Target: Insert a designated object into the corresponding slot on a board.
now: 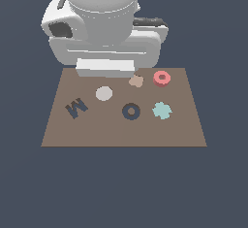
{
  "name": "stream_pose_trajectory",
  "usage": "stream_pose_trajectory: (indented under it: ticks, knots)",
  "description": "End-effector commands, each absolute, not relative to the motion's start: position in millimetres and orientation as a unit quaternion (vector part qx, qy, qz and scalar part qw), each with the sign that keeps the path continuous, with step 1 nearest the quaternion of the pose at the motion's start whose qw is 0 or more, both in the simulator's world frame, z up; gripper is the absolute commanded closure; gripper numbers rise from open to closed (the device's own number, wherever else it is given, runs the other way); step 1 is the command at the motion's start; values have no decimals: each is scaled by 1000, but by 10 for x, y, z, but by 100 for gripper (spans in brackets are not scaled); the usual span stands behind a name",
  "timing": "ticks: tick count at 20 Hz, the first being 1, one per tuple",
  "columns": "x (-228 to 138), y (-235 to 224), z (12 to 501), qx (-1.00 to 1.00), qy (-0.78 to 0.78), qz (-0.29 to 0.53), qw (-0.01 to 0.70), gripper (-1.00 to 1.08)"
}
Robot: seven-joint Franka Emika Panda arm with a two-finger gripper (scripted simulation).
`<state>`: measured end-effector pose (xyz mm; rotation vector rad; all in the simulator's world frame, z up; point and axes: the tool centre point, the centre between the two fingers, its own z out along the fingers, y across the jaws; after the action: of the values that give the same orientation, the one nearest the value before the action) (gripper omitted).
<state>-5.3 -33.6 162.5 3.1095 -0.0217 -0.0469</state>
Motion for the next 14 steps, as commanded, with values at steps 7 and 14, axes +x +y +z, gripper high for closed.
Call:
stream_pose_trajectory:
  ticks: [7, 14]
  knots:
    - [-101, -248, 1567, 1000, -7, -14, 15, -92]
    - [-287, 103, 1336, 1000, -5, -11, 12, -92]
